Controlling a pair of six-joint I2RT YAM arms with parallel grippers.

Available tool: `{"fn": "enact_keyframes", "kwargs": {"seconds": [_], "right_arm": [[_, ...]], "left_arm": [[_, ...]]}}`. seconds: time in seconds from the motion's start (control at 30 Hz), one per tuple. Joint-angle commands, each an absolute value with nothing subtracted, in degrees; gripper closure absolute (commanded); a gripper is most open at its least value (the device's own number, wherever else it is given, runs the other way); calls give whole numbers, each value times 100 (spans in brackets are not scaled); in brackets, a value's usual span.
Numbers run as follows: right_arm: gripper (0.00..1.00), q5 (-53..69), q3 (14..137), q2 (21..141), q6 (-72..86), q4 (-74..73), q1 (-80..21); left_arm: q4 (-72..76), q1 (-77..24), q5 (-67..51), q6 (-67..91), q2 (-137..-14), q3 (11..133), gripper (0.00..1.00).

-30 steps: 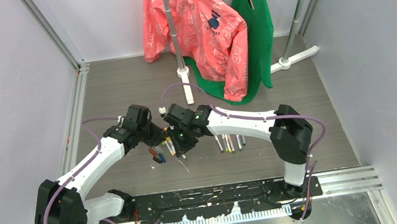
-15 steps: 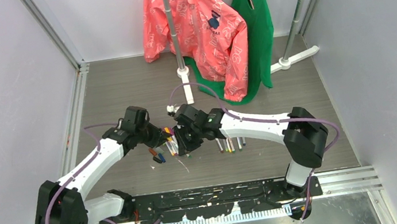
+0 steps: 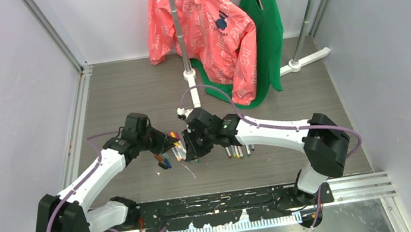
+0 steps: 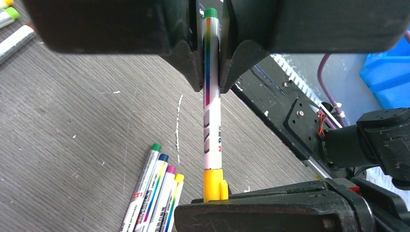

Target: Open the pen caps

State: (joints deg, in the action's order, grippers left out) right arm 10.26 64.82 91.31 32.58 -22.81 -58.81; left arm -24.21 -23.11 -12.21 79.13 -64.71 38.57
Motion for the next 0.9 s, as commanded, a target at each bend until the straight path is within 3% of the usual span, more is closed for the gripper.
{"fn": "enact_keyframes", "kwargs": {"seconds": [0.0, 0.5, 0.87], "right_arm": [[99, 1393, 6280, 8762, 3252, -3302, -5954], [99, 1569, 6099, 8429, 3137, -3225, -6194], [99, 273, 6257, 8621, 2712, -3920, -6926]], "left_arm": [[-1623, -1989, -571, 8242, -6364, 3815, 100], [-1077, -1713, -926, 8811, -6370, 3584, 100], [-1181, -1518, -1289, 9359, -6838, 4219, 100]]}}
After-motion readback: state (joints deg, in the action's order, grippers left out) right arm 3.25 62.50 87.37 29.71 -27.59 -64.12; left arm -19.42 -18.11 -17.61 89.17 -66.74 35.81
